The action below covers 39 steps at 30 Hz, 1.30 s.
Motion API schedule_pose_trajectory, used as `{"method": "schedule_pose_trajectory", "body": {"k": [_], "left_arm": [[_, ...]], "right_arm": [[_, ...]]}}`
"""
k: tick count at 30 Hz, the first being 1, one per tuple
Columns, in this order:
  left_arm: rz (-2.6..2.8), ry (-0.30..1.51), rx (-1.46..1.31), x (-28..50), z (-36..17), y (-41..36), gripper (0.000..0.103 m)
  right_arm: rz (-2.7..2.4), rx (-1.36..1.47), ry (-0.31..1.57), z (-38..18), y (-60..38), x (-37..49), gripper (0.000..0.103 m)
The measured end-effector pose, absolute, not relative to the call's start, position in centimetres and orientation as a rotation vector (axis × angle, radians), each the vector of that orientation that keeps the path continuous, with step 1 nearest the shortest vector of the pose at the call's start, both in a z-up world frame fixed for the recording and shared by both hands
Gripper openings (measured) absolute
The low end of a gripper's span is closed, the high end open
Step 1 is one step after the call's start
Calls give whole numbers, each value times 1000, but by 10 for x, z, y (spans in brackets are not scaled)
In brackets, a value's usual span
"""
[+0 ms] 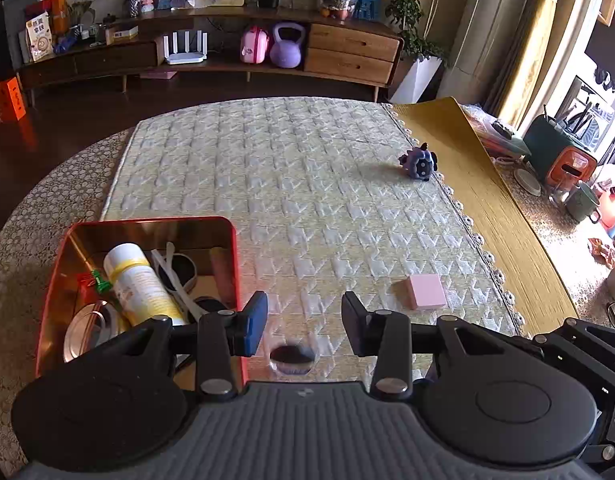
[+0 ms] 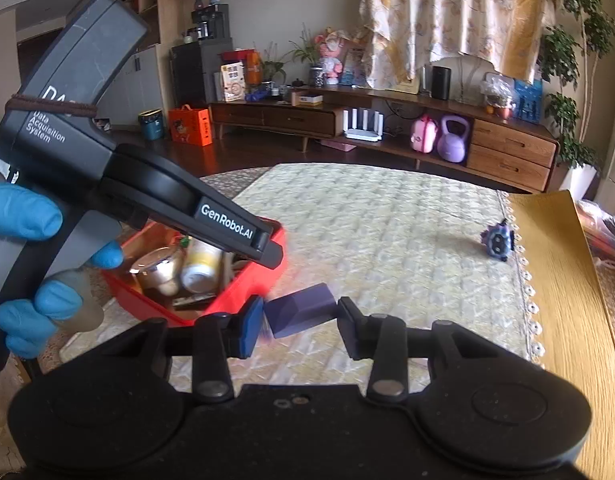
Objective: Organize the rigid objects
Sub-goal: 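Carry the eye-drop bottle and purple eraser over the red tin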
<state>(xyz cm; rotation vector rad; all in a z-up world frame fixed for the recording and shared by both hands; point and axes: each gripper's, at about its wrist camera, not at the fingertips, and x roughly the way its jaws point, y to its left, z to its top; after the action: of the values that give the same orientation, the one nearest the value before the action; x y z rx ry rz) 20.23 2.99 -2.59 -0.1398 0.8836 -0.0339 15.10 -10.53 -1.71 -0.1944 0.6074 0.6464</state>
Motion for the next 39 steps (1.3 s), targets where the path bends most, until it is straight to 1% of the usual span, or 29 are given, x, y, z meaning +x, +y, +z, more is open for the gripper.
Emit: {"method": "schedule_pose_trajectory", "body": {"k": [5, 9, 17, 19, 20, 21, 23, 26, 31, 35, 37, 39], "left_arm": [[-3, 874, -164, 189, -24, 58, 40], [-4, 909, -156, 188, -38, 63, 40], [-62, 991, -94, 189, -82, 18, 41], [-70, 1011, -95, 188, -91, 4, 44], [-68, 1016, -93, 187, -96, -4, 51], [-58, 1021, -85, 186, -100, -11, 61], [-22, 1017, -71, 184, -108, -22, 67], [22, 1022, -76, 185, -119, -33, 67], [135, 1048, -184, 190, -139, -30, 67], [192, 1003, -186, 192, -140, -31, 67], [217, 995, -169, 194, -141, -31, 66], [234, 985, -135, 195, -142, -35, 63]], "right_arm": [[648, -211, 600, -16, -93, 149, 39], [608, -196, 614, -20, -108, 152, 39], [522, -136, 665, -40, -149, 156, 40], [512, -119, 671, -44, -158, 157, 39], [507, -110, 673, -45, -162, 158, 39], [504, -104, 675, -46, -166, 159, 39], [498, -92, 680, -48, -174, 161, 39], [499, -77, 687, -52, -183, 162, 40], [506, -57, 695, -57, -192, 164, 40], [512, -33, 697, -61, -198, 166, 40], [515, -21, 701, -63, -200, 166, 40], [518, -12, 703, -65, -202, 167, 40]]}}
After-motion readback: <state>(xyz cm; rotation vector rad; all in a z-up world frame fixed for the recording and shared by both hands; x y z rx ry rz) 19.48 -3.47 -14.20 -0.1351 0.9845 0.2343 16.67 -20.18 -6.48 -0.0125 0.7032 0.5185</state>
